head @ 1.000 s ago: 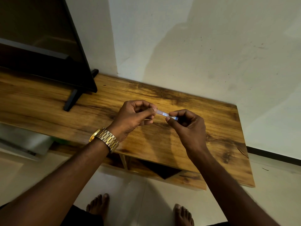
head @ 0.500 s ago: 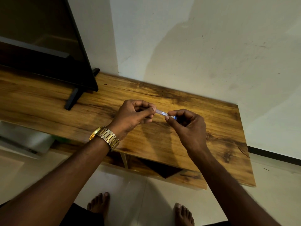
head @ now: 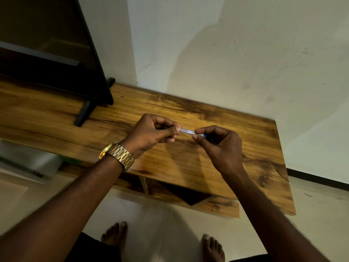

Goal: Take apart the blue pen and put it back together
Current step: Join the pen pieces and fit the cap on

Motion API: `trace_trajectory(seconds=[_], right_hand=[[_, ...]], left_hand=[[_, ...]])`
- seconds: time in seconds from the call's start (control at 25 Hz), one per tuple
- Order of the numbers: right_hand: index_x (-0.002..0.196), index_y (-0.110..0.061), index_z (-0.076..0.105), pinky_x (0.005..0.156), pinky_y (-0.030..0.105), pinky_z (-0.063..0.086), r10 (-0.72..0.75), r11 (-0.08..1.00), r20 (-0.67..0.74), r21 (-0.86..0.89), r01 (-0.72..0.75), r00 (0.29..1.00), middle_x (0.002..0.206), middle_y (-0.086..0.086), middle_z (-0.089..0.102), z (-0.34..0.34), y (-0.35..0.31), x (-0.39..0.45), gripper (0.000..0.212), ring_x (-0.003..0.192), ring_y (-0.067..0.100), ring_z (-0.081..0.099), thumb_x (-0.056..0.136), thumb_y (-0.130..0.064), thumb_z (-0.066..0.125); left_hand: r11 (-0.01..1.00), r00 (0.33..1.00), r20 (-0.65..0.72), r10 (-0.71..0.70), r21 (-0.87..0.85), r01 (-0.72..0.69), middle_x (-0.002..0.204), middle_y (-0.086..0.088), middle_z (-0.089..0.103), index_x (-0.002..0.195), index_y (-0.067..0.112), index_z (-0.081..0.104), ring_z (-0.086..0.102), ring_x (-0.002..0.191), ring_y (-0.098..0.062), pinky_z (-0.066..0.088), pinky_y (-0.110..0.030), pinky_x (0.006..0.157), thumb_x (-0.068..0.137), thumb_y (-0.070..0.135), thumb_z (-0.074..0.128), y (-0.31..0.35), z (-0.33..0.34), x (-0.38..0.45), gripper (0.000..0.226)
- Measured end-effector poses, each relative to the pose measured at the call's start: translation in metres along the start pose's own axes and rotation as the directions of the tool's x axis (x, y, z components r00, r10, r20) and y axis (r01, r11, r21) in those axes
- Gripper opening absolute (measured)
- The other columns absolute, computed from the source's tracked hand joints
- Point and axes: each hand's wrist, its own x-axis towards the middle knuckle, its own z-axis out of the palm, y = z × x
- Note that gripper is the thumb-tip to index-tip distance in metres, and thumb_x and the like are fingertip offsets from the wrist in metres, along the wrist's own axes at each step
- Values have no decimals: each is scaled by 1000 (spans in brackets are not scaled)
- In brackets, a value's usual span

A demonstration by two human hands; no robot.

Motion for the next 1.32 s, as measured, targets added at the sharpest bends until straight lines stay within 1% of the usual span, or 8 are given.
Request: trace_trajectory(seconds=[0.16,0.4,0.56,0.8,0.92,1.04,1.2,1.32], right_hand=[[104,-22,88,67,12,56,-31,999,35,-26,32,999,90,-10,85,-4,0,2,16,77,3,79,89,-18,91],[103,-21,88,72,25,64,-38,999,52,-20,39,998,92,-5,86,-5,-1,1,15,82,12,82,88,-19,91],[101,-20,88,68,15,58,-26,999,-24,-48,24,999,86,-7,85,2,-3,-1,13,77,5,80,88,-18,92],[99,-19,82,68,23,66,-11,1000,-186,-7,10,982,86,-8,83,28,-12,-18,15,75,8,81,89,-23,92],[102,-22,82,69,18,64,-60,995,-124,-92,48,991,88,-14,83,23,-13,-19,20,77,2,80,87,-28,93],[106,-26,84,70,10,59,-48,936,-63,-352,23,997,87,-18,79,-7,-4,-8,25,75,-4,77,86,-39,93],[116,-12,84,73,24,62,193,798,-59,-571,-192,979,93,2,83,-39,25,7,25,76,5,72,94,-23,85],[122,-8,81,80,36,66,265,759,-38,-609,-232,964,101,9,84,-34,36,9,31,88,19,78,94,-23,83]], left_hand=[[999,997,74,4,33,-6,96,-9,86,112,1,82,80,83,-11,66,-21,72,90,9,83,3,-6,-1,24],[1000,997,75,19,-13,-18,97,-11,86,113,0,81,82,81,-11,65,-19,69,89,7,83,-1,-4,-1,25],[998,999,2,48,-40,-48,99,-11,86,115,2,81,82,84,-13,66,-21,72,90,8,83,-4,6,-1,26],[950,985,-165,-52,-313,-2,103,-14,85,106,8,80,83,90,-17,66,-26,77,89,11,86,-9,51,-5,18],[977,984,-173,-45,-215,7,101,-14,85,104,5,80,84,94,-23,68,-37,84,88,10,87,-13,53,-3,18],[998,979,-199,-36,49,47,90,-8,86,100,11,82,85,85,-22,69,-35,77,86,13,90,-16,36,4,17],[872,984,-178,8,483,80,76,-1,84,89,16,86,83,70,-16,70,-38,73,84,22,93,-28,24,10,11],[831,986,-169,13,550,83,78,0,84,91,14,86,82,69,-13,70,-38,74,81,21,95,-34,32,14,16]])
